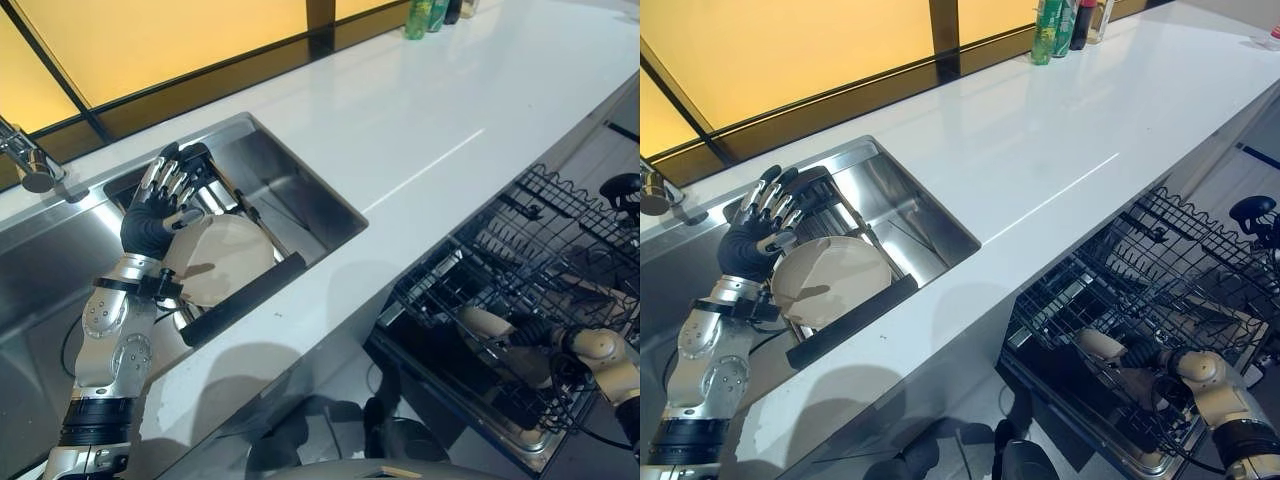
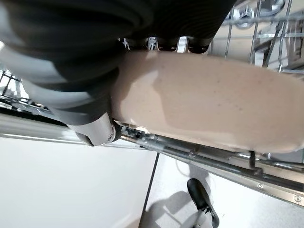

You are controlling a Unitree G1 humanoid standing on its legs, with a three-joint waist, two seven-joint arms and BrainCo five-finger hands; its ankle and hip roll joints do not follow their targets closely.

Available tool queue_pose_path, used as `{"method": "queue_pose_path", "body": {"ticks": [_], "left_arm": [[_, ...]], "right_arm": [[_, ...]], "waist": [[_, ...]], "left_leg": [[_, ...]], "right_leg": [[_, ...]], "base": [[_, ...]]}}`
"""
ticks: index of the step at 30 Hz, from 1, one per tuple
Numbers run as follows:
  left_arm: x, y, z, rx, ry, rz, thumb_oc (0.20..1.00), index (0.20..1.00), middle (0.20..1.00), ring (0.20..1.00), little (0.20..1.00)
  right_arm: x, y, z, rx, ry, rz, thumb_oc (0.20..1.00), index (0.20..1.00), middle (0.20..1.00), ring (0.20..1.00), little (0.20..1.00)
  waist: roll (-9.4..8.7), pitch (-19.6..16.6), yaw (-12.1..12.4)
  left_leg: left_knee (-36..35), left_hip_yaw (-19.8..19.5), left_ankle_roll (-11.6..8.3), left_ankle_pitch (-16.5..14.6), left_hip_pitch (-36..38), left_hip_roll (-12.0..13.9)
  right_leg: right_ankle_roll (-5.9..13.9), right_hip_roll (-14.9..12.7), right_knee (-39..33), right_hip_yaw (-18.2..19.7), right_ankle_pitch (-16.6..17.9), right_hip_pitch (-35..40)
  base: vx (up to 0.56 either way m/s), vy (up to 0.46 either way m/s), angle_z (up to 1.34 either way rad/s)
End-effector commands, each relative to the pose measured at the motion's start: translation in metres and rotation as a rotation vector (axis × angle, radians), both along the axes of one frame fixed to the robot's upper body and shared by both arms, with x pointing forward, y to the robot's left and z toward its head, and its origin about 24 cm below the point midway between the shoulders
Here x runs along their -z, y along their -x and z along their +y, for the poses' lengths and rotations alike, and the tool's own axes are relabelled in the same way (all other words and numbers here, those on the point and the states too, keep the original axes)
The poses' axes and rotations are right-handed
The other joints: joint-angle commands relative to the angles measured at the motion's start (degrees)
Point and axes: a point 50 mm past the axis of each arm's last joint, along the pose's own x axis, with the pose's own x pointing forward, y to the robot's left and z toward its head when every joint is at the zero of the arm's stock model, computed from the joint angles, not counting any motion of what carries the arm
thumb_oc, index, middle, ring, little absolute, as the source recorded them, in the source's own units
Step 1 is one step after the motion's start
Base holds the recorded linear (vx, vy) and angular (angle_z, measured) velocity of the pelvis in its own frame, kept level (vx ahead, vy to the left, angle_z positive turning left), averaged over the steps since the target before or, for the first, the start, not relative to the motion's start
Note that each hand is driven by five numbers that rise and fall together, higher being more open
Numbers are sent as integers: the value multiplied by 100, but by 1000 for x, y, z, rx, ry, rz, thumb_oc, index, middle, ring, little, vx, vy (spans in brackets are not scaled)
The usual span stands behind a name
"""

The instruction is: Pick up plates and place into dishwasher.

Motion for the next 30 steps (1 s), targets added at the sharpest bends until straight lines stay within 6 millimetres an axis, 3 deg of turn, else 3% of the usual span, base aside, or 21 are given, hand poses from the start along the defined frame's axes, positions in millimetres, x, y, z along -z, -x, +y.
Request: {"method": "queue_pose_path", "body": {"ticks": [1,10,12,13,14,18,22,30], "left_arm": [[-14,-2,-10,61,-13,-78,1000,1000,1000,1000,1000],[-18,-4,-11,66,-11,-74,1000,1000,1000,1000,1000],[-18,-3,-9,61,-10,-72,1000,1000,1000,1000,1000],[-18,-3,-9,59,-7,-71,1000,1000,1000,1000,1000],[-18,-3,-8,57,-6,-70,1000,1000,1000,1000,1000],[-17,-3,-8,49,-1,-67,1000,1000,1000,1000,1000],[-15,-2,-5,31,4,-68,1000,1000,1000,1000,1000],[-12,5,7,-48,24,-83,1000,1000,1000,1000,1000]], "right_arm": [[31,21,18,-71,-35,134,200,200,200,200,200],[42,29,19,-1,-42,110,200,200,200,200,200],[40,29,17,16,-32,88,442,442,442,442,442],[39,29,16,23,-28,77,755,755,755,755,755],[38,28,16,27,-26,70,1000,1000,1000,1000,1000],[32,24,13,49,-6,21,1000,1000,1000,1000,1000],[12,12,11,64,12,-91,1000,1000,1000,1000,1000],[-48,-11,7,57,119,-382,1000,1000,1000,1000,1000]], "waist": [[80,-434,33],[106,-449,-3],[95,-465,-23],[86,-474,-29],[80,-479,-33],[53,-522,-59],[6,-556,-114],[-106,-612,-280]], "left_leg": [[-91,-351,-116,1227,-1208,407],[-72,-368,-119,1246,-1233,407],[-71,-343,-117,1240,-1219,418],[-74,-331,-113,1234,-1211,418],[-76,-326,-110,1231,-1207,416],[-70,-286,-114,1218,-1187,432],[-73,-242,-100,1170,-1152,432],[-184,-54,-31,1037,-1041,381]], "right_leg": [[165,-99,738,391,-1237,274],[177,-90,683,429,-1240,357],[181,-89,651,435,-1224,381],[183,-88,633,441,-1214,393],[185,-89,620,446,-1207,401],[193,-91,556,462,-1172,434],[196,-98,494,491,-1120,458],[248,-186,303,573,-943,439]], "base": [[-2,-7,7],[-1,-3,6],[-8,2,-4],[0,0,0],[0,0,0],[0,0,0],[0,0,0],[-20,37,-9]]}}
